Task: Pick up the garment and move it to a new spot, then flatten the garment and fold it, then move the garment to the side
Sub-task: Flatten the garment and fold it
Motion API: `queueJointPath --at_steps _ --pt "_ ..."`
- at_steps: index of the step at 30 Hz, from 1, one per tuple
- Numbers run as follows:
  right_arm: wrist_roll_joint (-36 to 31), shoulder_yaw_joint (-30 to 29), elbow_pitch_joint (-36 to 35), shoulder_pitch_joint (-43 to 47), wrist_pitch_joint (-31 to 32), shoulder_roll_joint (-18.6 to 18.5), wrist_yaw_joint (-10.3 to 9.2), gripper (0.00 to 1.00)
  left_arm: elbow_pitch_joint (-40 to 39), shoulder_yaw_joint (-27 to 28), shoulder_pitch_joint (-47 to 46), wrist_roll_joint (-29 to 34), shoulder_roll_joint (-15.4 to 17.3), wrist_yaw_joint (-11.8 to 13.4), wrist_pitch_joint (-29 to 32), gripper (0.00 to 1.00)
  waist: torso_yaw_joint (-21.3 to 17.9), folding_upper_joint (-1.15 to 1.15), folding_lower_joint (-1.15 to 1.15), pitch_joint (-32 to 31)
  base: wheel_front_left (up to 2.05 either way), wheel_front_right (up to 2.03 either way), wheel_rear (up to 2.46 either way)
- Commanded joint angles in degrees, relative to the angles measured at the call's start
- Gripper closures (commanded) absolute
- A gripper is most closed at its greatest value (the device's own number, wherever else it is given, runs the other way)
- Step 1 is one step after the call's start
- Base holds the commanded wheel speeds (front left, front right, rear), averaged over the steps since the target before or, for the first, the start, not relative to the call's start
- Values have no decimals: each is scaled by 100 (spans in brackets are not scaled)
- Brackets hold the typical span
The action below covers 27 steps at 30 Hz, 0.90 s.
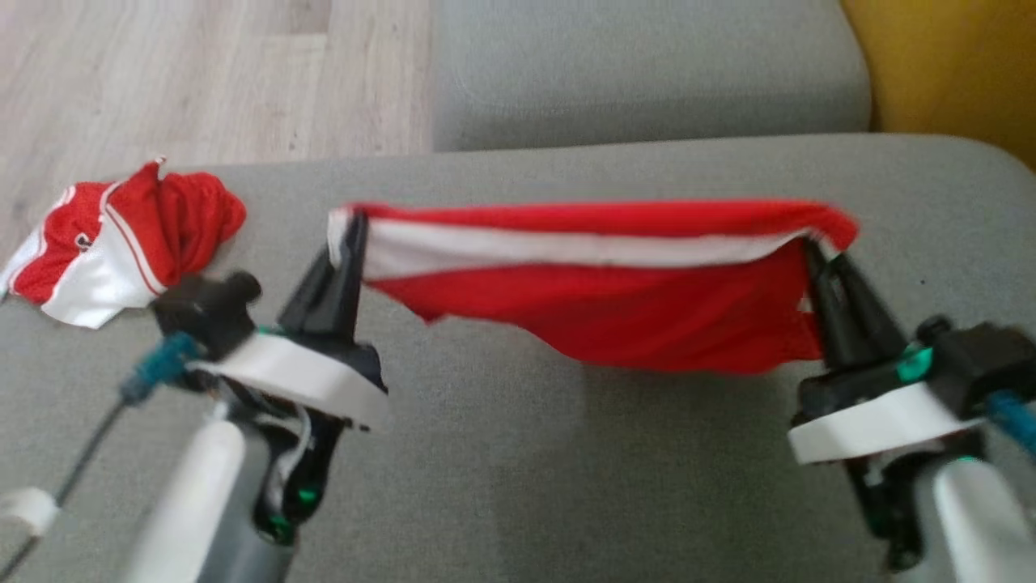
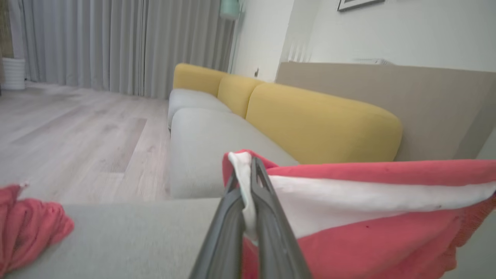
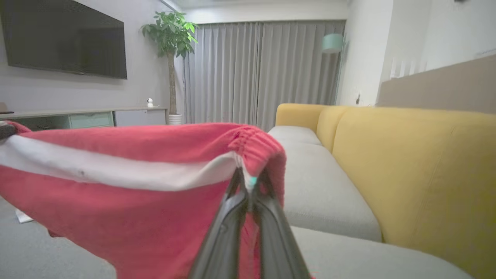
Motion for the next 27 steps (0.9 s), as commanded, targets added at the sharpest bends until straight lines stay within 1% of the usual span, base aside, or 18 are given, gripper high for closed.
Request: queueJointPath --at_steps 1,4,6,8,11,14,18,20,21,22,24,27 --pt "40 76 -536 -283 176 -147 43 100 -553 300 -403 -54 209 74 164 100 23 0 1 -66 0 0 0" --pt "59 43 -1174 -513 576 -318 43 100 -1227 403 -704 -87 354 163 535 100 28 0 1 -79 0 0 0" --pt "106 25 -1478 -692 831 -403 43 100 -1522 464 -959 -122 421 219 787 100 35 0 1 -53 0 0 0" --pt "138 31 -1648 -878 1059 -503 43 100 -1667 510 -1226 -121 490 262 1001 100 43 0 1 16 0 0 0" --pt "222 98 -1625 -1200 1300 -620 43 100 -1633 554 -1618 -159 527 286 1227 100 39 0 1 215 0 0 0" --pt "348 298 -1361 -1674 1412 -745 43 100 -1392 536 -2038 -183 551 265 1447 100 6 0 1 562 0 0 0" --pt "510 674 -717 -2660 1221 -926 43 100 -859 503 -2816 -115 535 175 1549 100 -74 0 1 1097 0 0 0" --pt "423 794 -303 -3313 880 -1002 43 100 -519 514 -3284 -46 533 108 1508 100 -118 0 1 1337 0 0 0" --pt "423 794 -303 -3313 880 -1002 43 100 -519 514 -3284 -46 533 108 1508 100 -118 0 1 1337 0 0 0" --pt "343 886 -79 -3633 676 -1037 43 100 -341 540 -3528 3 528 89 1442 100 -141 0 1 1445 0 0 0" --pt "216 946 399 -4210 279 -968 43 100 7 592 -4006 122 517 55 1248 100 -178 0 1 1642 0 0 0" --pt "-58 1006 1101 -4925 -139 -806 43 100 497 680 -4608 213 439 18 898 100 -215 0 1 1935 0 0 0"
